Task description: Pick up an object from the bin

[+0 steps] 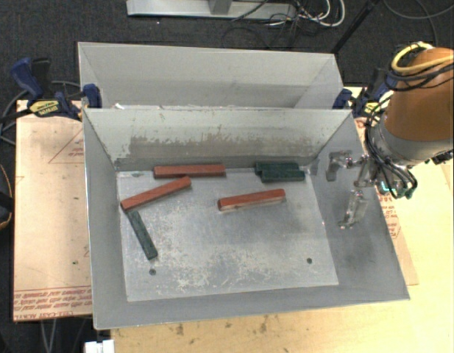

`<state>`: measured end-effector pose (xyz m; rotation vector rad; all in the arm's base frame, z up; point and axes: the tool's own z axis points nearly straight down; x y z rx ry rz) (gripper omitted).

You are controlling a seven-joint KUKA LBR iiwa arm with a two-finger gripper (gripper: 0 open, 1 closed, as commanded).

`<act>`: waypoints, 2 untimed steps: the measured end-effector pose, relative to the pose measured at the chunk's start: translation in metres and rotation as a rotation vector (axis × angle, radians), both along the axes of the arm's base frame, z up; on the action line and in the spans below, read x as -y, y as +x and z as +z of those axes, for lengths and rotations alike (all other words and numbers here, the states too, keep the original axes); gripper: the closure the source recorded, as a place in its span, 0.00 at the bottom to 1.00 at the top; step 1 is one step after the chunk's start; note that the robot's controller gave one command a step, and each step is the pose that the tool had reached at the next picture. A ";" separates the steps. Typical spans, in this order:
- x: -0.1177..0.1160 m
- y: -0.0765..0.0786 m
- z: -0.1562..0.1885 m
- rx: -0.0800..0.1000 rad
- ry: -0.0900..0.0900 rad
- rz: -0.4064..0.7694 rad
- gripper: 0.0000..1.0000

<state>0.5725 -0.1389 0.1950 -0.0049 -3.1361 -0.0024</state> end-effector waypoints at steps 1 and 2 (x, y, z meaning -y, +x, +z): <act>-0.053 0.002 -0.050 0.001 0.003 -0.035 0.00; -0.137 0.034 -0.127 0.005 0.003 -0.027 0.00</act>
Offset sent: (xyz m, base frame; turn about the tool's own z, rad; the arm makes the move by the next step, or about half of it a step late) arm 0.0023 0.0485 -0.0466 0.0406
